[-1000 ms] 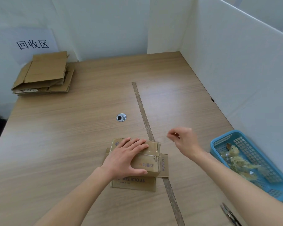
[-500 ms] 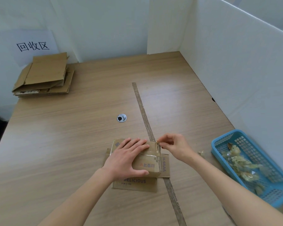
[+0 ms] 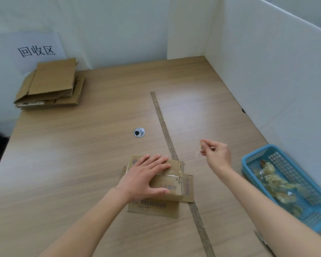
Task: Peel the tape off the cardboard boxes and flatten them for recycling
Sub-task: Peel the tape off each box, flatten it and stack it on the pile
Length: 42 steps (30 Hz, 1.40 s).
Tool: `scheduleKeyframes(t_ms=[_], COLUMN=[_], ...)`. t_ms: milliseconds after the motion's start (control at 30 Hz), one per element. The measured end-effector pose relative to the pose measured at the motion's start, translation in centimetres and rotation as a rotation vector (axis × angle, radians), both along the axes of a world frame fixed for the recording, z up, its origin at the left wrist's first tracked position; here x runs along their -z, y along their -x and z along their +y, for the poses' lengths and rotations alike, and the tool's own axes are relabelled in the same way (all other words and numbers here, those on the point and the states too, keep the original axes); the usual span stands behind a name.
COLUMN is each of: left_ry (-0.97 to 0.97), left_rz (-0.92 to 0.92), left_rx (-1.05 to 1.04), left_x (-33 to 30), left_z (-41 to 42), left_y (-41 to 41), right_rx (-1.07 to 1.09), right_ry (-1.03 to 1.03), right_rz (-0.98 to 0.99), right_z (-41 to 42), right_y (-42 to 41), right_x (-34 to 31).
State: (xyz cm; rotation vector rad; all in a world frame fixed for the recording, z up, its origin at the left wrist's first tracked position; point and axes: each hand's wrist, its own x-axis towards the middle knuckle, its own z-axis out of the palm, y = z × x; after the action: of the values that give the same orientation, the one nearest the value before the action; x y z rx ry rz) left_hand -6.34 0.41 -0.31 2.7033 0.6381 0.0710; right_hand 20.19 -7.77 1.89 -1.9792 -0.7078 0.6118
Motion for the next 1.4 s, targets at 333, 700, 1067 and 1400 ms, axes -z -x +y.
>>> scheduleKeyframes(t_ms=[333, 700, 1067, 1400], left_ry=[-0.128, -0.047, -0.006, -0.016], left_rz=[-0.022, -0.189, -0.337, -0.379], left_rx=[0.081, -0.311, -0.508, -0.574], left_x=[-0.8, -0.6, 1.1, 1.4], left_z=[2.2, -1.7, -4.0, -5.1], left_y=[-0.3, -0.4, -3.0, -4.7], right_rx=[-0.774, -0.336, -0.716, -0.646], right_ry=[0.137, -0.043, 0.091, -0.047], right_rz=[-0.361, -0.310, -0.320, -0.291], right_z=[-2.6, -3.1, -4.4, -5.8], right_y=[2.7, 2.9, -0.3, 1.0], right_x=[0.5, 0.4, 1.2, 3.5])
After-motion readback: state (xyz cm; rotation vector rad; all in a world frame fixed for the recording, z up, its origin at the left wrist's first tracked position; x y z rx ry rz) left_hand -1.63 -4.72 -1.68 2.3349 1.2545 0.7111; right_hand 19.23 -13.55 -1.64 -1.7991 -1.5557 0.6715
